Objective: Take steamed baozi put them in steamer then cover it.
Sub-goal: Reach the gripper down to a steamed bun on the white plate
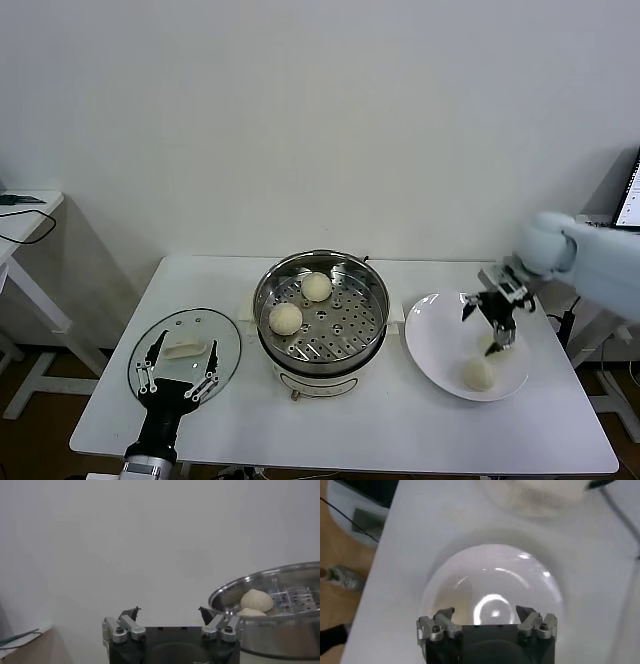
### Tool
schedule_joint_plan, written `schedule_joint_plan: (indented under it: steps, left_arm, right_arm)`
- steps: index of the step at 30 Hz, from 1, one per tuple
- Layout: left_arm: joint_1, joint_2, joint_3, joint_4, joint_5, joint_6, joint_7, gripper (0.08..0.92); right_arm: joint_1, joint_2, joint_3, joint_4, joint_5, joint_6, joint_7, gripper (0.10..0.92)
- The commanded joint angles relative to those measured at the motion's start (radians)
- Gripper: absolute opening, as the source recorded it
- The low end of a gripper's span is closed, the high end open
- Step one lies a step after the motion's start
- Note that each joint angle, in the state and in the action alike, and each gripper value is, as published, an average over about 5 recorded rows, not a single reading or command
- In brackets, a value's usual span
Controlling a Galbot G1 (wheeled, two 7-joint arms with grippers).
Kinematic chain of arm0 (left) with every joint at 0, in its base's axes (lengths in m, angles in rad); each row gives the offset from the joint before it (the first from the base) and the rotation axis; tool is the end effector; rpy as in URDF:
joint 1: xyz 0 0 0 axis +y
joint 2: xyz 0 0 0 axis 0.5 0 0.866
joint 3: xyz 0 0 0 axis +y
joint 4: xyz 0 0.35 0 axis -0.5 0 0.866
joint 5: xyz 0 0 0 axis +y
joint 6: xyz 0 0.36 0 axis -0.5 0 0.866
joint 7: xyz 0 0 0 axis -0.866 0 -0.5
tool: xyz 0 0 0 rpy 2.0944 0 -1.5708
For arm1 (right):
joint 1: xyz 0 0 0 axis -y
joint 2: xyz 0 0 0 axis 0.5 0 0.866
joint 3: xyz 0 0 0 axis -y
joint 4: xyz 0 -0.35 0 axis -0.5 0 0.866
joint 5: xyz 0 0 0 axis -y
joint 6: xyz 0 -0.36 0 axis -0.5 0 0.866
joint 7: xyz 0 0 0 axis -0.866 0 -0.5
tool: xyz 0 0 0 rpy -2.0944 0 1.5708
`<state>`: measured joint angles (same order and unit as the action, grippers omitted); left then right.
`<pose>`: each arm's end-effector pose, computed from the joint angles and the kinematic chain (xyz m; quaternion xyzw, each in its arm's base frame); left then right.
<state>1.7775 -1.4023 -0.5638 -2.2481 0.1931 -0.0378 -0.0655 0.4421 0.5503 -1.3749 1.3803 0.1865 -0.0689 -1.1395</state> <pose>0.1283 0.0320 -0.2769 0.0124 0.9850 0.1719 0.0034 0.4930 -0.1814 -0.1544 0.5812 -0.4676 0.5275 0.4065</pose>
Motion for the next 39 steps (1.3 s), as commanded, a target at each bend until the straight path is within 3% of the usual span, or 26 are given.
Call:
schedule_joint_plan:
  steps: [1, 26, 39]
  left_arm:
    - [0.003, -0.003, 0.000, 0.004, 0.003, -0.001, -0.001, 0.823]
    - [-0.002, -0.006, -0.016, 0.015, 0.002, -0.005, -0.003, 0.823]
    - [-0.001, 0.000, -0.019, 0.009, 0.000, -0.002, -0.004, 0.823]
  right_arm:
    - [-0.192, -0.049, 0.093, -0.009, -0.056, -0.010, 0.085, 0.823]
    - [-0.274, -0.014, 0.163, -0.059, -0.106, -0.024, 0.135, 0.817]
    - [-0.178, -0.008, 0.142, -0.029, -0.087, -0.016, 0.086, 0.637]
